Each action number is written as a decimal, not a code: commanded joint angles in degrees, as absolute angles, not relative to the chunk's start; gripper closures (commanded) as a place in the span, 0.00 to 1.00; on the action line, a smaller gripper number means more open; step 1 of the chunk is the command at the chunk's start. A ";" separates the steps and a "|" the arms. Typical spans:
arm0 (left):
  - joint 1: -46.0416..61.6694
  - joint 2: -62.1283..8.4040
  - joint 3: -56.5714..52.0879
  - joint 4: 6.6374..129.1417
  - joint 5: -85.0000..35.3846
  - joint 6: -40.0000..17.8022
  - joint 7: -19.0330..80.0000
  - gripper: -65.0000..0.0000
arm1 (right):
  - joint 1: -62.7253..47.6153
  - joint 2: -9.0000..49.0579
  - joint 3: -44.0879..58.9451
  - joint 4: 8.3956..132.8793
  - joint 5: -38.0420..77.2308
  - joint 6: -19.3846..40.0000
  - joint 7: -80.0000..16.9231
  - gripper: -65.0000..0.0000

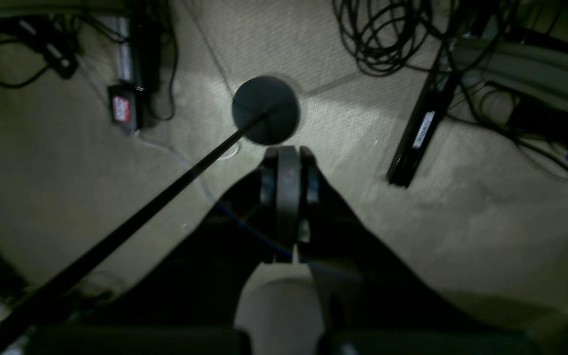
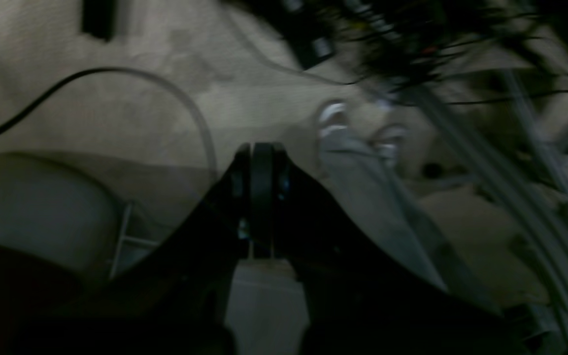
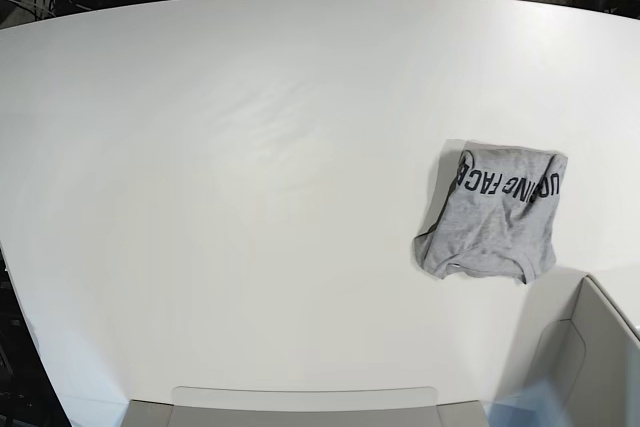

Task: Fold the T-shirt properly

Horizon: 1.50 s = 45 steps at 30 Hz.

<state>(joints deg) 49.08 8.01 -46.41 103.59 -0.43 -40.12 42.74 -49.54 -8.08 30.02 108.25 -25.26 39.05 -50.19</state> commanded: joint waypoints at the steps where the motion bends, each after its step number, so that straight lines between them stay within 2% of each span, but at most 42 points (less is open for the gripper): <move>1: 50.24 8.48 -46.90 101.67 -0.40 -40.00 41.45 1.00 | -49.54 -7.60 31.34 107.12 -25.80 40.00 -47.96 1.00; 5: 48.75 8.48 -46.81 92.79 1.98 -40.00 36.35 1.00 | -48.57 -7.96 35.65 98.33 -25.89 40.00 -37.23 1.00; 10: 43.56 8.48 -47.34 79.43 9.45 -40.00 28.97 1.00 | -45.23 -8.31 41.27 88.13 -27.21 40.00 -29.49 1.00; 15: 39.08 8.40 -47.52 67.38 15.08 -40.00 22.11 1.00 | -40.92 -7.96 45.76 78.55 -32.66 40.00 -23.87 1.00; 21: 33.98 8.40 -47.34 53.23 19.47 -40.00 12.62 1.00 | -33.10 -7.08 56.31 64.31 -42.95 40.00 -10.86 1.00; 26: 28.70 5.58 -47.34 37.76 23.78 -33.89 5.58 1.00 | -25.89 -4.09 67.82 52.53 -52.44 40.00 -2.95 1.00; 32: 22.02 -1.45 -47.25 15.34 23.78 -28.53 -2.86 1.00 | -20.79 1.71 78.81 38.29 -63.16 40.00 3.03 1.00; 36: 18.86 -4.79 -46.81 4.62 23.87 -26.33 -8.04 1.00 | -18.86 4.35 82.59 32.13 -68.79 40.00 4.09 1.00; 40: 17.01 -6.11 -46.81 1.10 23.87 -26.24 -9.36 1.00 | -18.07 5.49 82.77 27.47 -69.67 39.87 5.05 1.00; 43: 16.22 -6.29 -46.73 1.10 23.87 -25.54 -8.13 1.00 | -16.75 6.90 82.33 22.90 -74.77 30.11 5.85 1.00; 45: 16.04 -6.29 -45.85 1.19 23.96 -22.90 -7.87 1.00 | -15.87 8.31 82.24 18.95 -78.55 23.43 5.76 1.00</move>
<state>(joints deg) 15.22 -5.89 -45.98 1.15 23.99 -22.74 -7.77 -15.62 7.25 82.17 18.20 -78.81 22.94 5.43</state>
